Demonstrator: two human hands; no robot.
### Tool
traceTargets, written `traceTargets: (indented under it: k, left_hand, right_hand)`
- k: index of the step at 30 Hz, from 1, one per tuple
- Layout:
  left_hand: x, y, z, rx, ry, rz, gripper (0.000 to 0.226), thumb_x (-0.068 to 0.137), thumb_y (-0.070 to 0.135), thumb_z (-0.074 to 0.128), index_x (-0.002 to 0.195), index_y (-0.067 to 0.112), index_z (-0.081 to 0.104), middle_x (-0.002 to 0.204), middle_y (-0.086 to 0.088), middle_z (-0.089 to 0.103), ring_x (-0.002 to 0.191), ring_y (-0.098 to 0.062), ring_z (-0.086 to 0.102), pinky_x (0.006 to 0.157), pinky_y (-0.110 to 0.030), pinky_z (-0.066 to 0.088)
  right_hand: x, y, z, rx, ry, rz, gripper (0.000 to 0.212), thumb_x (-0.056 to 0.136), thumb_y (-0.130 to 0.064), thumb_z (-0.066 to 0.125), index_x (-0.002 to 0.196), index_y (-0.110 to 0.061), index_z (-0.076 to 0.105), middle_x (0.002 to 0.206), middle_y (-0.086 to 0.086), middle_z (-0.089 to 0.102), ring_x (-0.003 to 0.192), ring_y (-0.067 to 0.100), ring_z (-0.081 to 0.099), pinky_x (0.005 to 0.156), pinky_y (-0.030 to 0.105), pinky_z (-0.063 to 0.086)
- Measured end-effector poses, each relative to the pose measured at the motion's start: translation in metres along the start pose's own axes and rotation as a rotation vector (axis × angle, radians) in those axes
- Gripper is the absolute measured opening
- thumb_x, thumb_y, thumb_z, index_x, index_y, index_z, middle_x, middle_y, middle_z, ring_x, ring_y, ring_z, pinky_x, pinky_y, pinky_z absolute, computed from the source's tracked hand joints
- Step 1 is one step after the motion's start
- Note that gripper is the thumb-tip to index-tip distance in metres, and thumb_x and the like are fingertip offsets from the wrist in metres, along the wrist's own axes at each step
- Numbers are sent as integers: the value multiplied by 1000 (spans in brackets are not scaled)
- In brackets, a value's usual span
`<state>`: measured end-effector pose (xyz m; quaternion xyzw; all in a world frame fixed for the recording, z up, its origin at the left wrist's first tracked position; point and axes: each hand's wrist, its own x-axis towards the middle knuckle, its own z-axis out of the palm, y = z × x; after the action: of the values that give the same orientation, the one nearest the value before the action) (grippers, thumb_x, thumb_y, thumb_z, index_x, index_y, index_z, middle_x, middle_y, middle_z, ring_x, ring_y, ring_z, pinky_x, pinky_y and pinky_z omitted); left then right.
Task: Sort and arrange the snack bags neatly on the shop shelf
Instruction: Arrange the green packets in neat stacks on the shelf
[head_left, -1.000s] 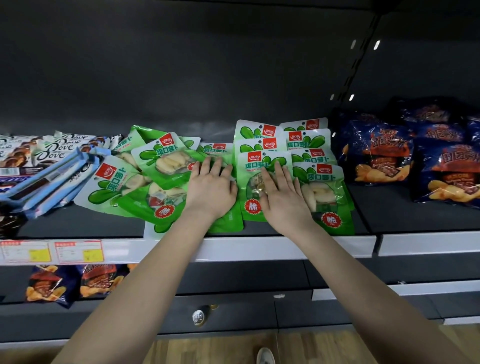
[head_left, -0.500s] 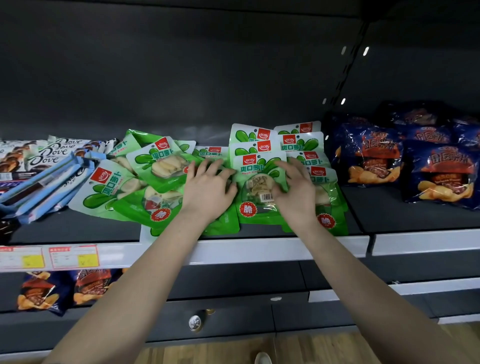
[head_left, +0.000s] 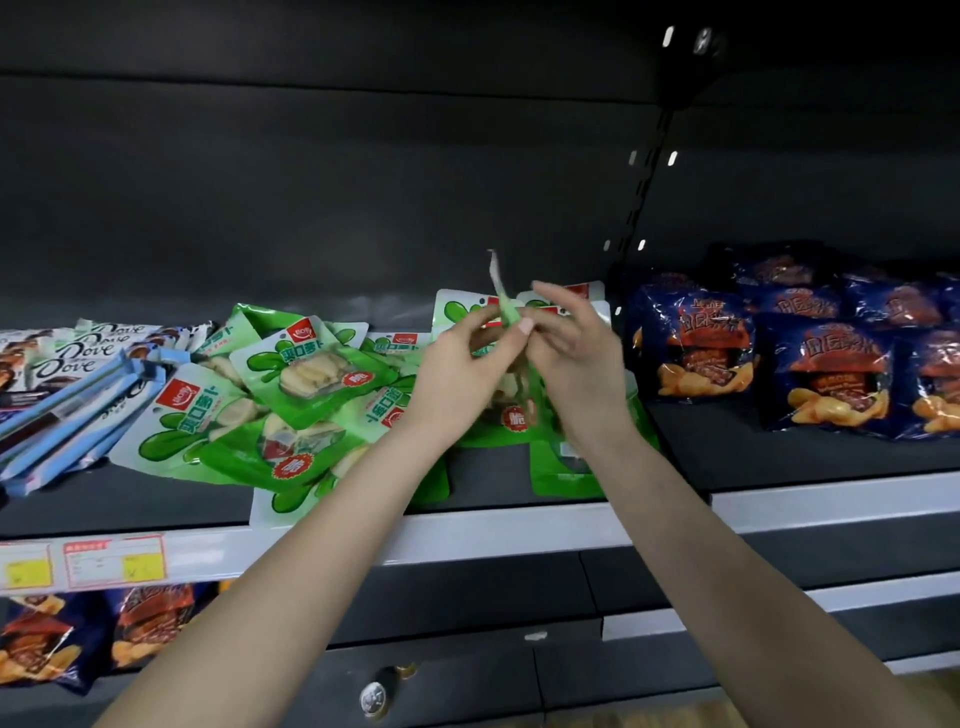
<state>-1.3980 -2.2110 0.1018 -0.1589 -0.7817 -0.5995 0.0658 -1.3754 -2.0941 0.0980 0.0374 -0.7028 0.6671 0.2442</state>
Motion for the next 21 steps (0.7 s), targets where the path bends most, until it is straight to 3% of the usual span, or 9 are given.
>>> traceTargets:
  k: [3,5,7,11,13,15,17,19,21]
  left_hand:
    - [3,-7,3,-210,-28,-162,18,91,31,59,76,21,58,56,15,59,54,0,55,50,-19,41]
    - [2,-20,4,-282,-48,-210,13,94,13,54,83,16,61,74,5,66,70,-9,59,66,-28,49]
    - [0,-30,3,-320,-93,-236,13,95,4,49,93,6,62,94,-13,65,89,-22,59,89,-40,47]
    - [2,-37,-4,-267,-93,-253,13,95,5,50,94,1,62,95,-15,65,92,-25,59,98,-47,42]
    - [6,-37,-6,-290,-72,-275,16,95,5,50,102,-2,61,106,-19,65,102,-28,59,102,-48,42]
    - [7,-38,-6,-312,-57,-320,24,95,6,50,115,-5,58,121,-21,60,114,-30,56,105,-48,39]
    - [6,-41,-5,-183,-38,-290,31,94,6,51,124,-3,53,122,-20,61,115,-31,56,105,-45,40]
    - [4,-46,-5,71,16,-165,46,90,1,53,135,6,45,121,-12,63,113,-26,58,102,-30,41]
    - [2,-51,-10,324,96,-39,70,86,1,57,147,10,24,138,-9,50,125,-23,47,102,-21,31]
  right_hand:
    - [-6,4,1,-114,-105,12,30,95,-15,52,115,-38,51,105,-2,70,99,11,65,92,35,51]
    - [-12,10,-2,-40,-155,63,33,96,-12,50,119,-35,47,117,3,63,103,16,64,95,39,50]
    - [-16,14,-7,-24,-117,50,43,91,-1,52,118,-34,46,119,4,59,102,17,64,95,38,50]
    - [-6,18,-22,-262,104,-12,46,86,6,54,119,-24,47,129,4,52,118,15,53,101,39,45]
    - [2,22,-29,-301,75,156,61,86,-5,63,139,-15,35,137,4,47,123,19,49,103,39,43]
    - [4,25,-31,-173,-57,361,81,82,-11,70,147,-17,22,132,6,54,118,21,54,103,45,42]
    - [1,31,-30,-134,-147,407,80,79,-8,72,145,-17,27,120,3,64,111,17,60,103,46,42]
    - [1,36,-27,-315,-178,321,67,80,-9,72,136,-21,38,116,-5,64,108,10,60,100,36,44]
    - [2,41,-20,-459,-168,243,61,82,-10,70,134,-22,41,118,-11,60,112,7,54,94,22,42]
